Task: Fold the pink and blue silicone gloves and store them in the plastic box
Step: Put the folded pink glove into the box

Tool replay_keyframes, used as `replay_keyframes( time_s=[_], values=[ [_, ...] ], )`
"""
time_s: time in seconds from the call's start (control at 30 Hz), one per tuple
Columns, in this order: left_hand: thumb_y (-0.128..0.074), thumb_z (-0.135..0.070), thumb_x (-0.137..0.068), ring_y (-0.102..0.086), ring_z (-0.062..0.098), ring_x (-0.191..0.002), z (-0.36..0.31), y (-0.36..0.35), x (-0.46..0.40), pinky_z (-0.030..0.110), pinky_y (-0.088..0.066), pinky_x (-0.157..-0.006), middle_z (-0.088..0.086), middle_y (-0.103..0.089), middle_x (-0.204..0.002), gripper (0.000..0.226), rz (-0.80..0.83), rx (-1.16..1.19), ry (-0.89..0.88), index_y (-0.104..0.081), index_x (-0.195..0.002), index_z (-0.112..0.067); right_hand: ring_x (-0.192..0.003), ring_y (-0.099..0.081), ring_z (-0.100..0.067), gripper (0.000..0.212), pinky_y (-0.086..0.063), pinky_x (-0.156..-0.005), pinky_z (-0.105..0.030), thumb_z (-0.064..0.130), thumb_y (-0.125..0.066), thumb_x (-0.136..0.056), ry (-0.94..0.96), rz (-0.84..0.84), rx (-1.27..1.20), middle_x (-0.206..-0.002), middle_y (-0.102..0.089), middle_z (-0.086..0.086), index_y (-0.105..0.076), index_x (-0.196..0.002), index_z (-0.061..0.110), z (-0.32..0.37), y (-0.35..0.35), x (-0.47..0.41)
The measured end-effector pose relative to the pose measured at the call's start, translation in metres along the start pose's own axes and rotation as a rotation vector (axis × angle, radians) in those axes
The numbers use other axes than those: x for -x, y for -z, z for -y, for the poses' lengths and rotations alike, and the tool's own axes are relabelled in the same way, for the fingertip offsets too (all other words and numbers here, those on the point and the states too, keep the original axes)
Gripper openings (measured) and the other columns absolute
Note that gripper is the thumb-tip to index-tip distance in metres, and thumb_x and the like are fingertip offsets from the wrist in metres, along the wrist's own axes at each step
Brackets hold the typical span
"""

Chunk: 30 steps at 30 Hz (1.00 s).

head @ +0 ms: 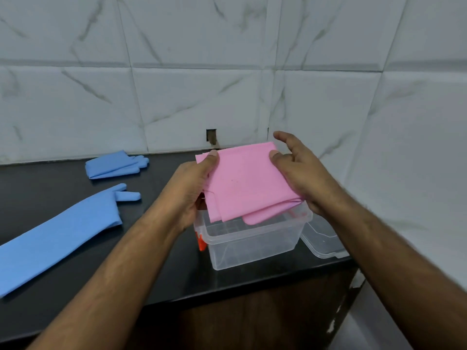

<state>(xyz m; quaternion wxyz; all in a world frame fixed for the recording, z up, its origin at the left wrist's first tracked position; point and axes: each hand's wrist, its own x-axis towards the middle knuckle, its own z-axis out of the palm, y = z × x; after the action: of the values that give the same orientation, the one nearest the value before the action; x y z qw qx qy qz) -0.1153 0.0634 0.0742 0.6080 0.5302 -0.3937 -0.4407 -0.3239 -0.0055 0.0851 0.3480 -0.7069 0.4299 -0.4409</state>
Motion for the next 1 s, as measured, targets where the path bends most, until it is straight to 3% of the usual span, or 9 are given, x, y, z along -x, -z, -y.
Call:
replay_keyframes(
  time_s=[0.1,0.2,0.33,0.53,0.63,0.73,0.87,1.0],
  values=[
    [-0.062,-0.045,-0.101,-0.073,0.012,-0.058,0.006,-0.003,-0.003,0.026,-0.055,-0.047,-0.001,-0.077,-0.071,0.033,-0.014,-0.099,-0.028,-0.067,-0.089,-0.015,-0.092,-0.066,-0.013,0.049,-0.051,-0.08,-0.029,0.028,-0.052,-0.104,-0.004,0.036,0.025,-0.119,-0.069,0.002,-0.045,-0.151,0.039,-0.013,-0.001,-0.001],
    [-0.061,-0.046,-0.101,-0.075,0.015,-0.064,0.007,-0.003,-0.004,0.028,-0.056,-0.05,0.002,-0.079,-0.077,0.034,-0.025,-0.171,-0.032,-0.065,-0.094,-0.013,-0.105,-0.069,-0.016,0.034,-0.057,-0.096,-0.041,0.025,-0.052,-0.103,-0.033,0.042,-0.005,-0.121,-0.071,0.008,-0.061,-0.135,0.033,-0.018,-0.002,-0.004],
    [-0.064,-0.04,-0.1,-0.077,0.02,-0.07,0.009,-0.003,-0.002,0.033,-0.058,-0.062,0.008,-0.08,-0.085,0.032,-0.027,-0.205,-0.011,-0.068,-0.09,-0.01,-0.106,-0.067,-0.022,0.022,-0.055,-0.093,-0.046,0.043,-0.052,-0.102,-0.075,0.024,0.051,-0.111,-0.071,0.005,-0.066,-0.114,0.031,-0.019,-0.002,-0.004],
    [-0.065,-0.027,-0.099,-0.077,0.02,-0.062,0.003,0.0,-0.001,0.03,-0.059,-0.052,0.01,-0.079,-0.078,0.023,-0.03,-0.26,0.073,-0.066,-0.092,-0.005,-0.102,-0.067,-0.02,0.026,-0.055,-0.091,-0.044,0.048,-0.057,-0.1,-0.093,0.046,0.123,-0.107,-0.071,0.003,-0.067,-0.106,0.025,-0.016,-0.007,-0.007],
    [-0.067,-0.024,-0.096,-0.074,0.017,-0.058,0.002,0.002,-0.002,0.028,-0.054,-0.051,0.007,-0.076,-0.069,0.02,-0.023,-0.274,0.098,-0.066,-0.093,-0.004,-0.095,-0.066,-0.021,0.029,-0.053,-0.083,-0.041,0.045,-0.06,-0.099,-0.126,0.071,0.078,-0.11,-0.073,-0.007,-0.069,-0.101,0.018,-0.016,-0.007,-0.009],
    [-0.067,-0.025,-0.095,-0.073,0.015,-0.055,0.003,0.002,-0.006,0.027,-0.052,-0.048,0.004,-0.074,-0.064,0.021,-0.027,-0.293,0.112,-0.066,-0.097,-0.004,-0.091,-0.064,-0.019,0.025,-0.048,-0.078,-0.037,0.039,-0.063,-0.098,-0.152,0.085,0.026,-0.104,-0.073,-0.001,-0.07,-0.089,0.017,-0.016,-0.006,-0.01],
    [-0.064,-0.026,-0.097,-0.073,0.014,-0.055,0.003,0.002,-0.009,0.026,-0.053,-0.047,0.003,-0.075,-0.064,0.022,-0.014,-0.325,0.139,-0.067,-0.1,-0.004,-0.084,-0.064,-0.018,0.02,-0.048,-0.073,-0.033,0.026,-0.061,-0.098,-0.173,0.124,0.042,-0.096,-0.074,-0.002,-0.075,-0.093,0.014,-0.016,-0.006,-0.012],
    [-0.063,-0.026,-0.097,-0.073,0.014,-0.054,0.002,0.0,-0.009,0.027,-0.055,-0.051,0.002,-0.074,-0.063,0.021,-0.016,-0.344,0.147,-0.067,-0.1,-0.006,-0.065,-0.054,-0.017,0.025,-0.039,-0.057,-0.027,0.026,-0.061,-0.093,-0.246,0.183,0.138,-0.07,-0.061,-0.002,-0.073,-0.079,0.009,-0.01,-0.003,-0.015]
  ],
)
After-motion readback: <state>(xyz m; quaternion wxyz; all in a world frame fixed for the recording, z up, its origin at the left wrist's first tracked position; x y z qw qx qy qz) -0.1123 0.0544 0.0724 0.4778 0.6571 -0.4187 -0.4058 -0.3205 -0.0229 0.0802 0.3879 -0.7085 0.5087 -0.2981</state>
